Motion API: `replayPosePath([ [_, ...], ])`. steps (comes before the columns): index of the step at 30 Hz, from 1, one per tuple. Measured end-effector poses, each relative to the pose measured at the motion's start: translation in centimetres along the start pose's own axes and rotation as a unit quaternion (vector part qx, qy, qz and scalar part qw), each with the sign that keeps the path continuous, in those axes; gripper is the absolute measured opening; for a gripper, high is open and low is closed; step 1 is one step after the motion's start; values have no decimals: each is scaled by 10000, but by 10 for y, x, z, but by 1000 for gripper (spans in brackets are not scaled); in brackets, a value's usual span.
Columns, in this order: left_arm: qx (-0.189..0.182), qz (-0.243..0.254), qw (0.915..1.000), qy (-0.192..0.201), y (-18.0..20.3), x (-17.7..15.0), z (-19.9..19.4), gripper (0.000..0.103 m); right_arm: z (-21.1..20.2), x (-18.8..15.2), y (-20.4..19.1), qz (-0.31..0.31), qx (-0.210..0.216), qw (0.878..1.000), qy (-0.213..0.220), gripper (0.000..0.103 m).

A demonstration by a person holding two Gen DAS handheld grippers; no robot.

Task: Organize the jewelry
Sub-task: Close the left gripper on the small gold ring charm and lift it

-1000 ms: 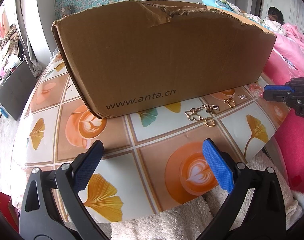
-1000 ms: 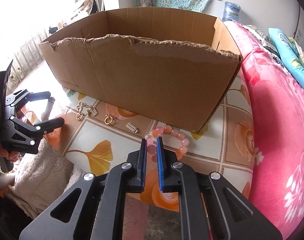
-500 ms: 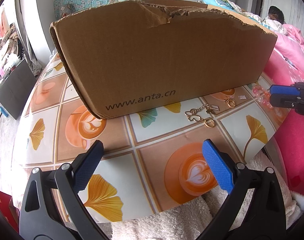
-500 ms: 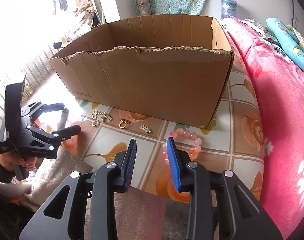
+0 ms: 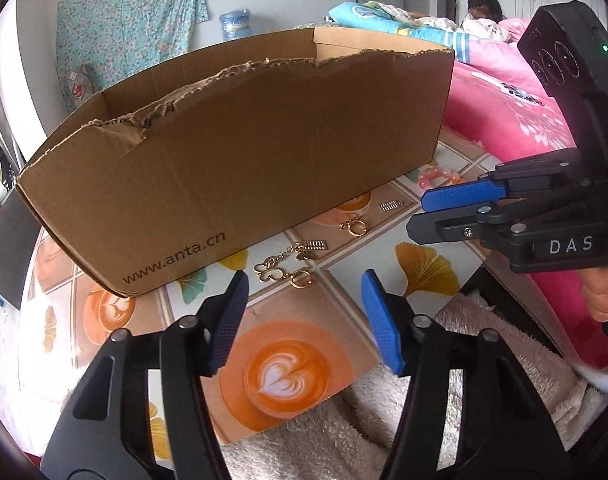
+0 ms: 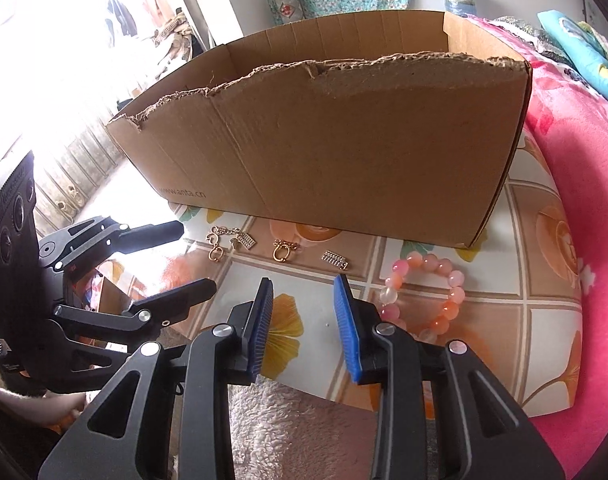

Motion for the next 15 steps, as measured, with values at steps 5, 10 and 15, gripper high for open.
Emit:
replayPosePath([
  [5, -6, 38, 9999, -140, -1, 1, 8, 29, 1, 1, 1, 36, 49, 10000, 27, 31],
  [10, 15, 90, 9998, -195, -3, 3, 15, 21, 4, 2, 5, 80, 101, 9999, 22, 31],
  [15, -3, 104, 9998, -190, 0, 6, 19, 11, 5, 2, 8, 111, 128, 9998, 40, 31],
])
Point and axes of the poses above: each gripper's, at about its wrist camera, not at the fingertips, and z roughly the way its jaws point, y to its right, x to its top, the point moved 8 cm from there along z, roughly the way its jaws point, and after that the axes turned 3 degrees about y, right-handed, at the moved point
